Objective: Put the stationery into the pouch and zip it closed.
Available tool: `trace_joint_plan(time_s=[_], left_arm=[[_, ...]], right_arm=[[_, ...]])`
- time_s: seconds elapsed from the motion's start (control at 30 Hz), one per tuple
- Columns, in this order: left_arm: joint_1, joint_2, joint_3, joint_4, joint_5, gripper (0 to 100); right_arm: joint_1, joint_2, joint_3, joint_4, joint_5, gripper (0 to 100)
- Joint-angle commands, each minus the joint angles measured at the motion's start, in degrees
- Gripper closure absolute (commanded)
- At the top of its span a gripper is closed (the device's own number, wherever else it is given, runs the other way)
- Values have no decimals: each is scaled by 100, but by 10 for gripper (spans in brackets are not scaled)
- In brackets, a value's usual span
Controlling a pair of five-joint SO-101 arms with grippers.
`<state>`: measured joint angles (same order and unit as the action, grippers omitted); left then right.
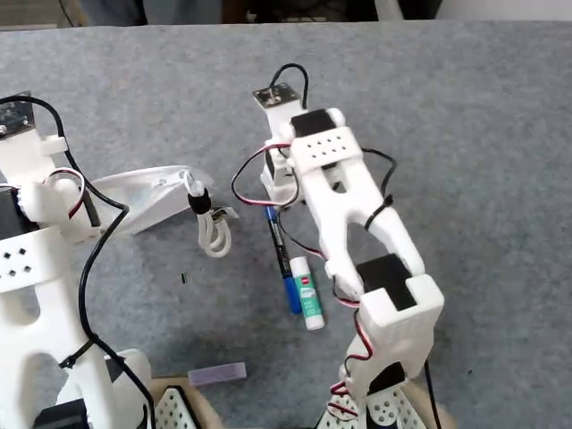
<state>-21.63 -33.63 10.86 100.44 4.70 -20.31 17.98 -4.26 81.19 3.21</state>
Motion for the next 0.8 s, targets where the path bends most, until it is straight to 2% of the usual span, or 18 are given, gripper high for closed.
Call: trace_joint_plan(time_s=[0.0, 0.17, 0.43, 0.77], left_arm=[[-75, 18, 4, 26, 18, 971], [-75, 18, 4, 26, 18, 971], [-75, 18, 4, 26, 18, 971], [-75, 18, 4, 26, 18, 971]], right_arm=[[-246, -119, 22, -193, -79, 875], [-396, 611, -382, -149, -334, 875], [-378, 1868, -1516, 299, -308, 875], [-387, 2651, -2246, 431, -334, 878]])
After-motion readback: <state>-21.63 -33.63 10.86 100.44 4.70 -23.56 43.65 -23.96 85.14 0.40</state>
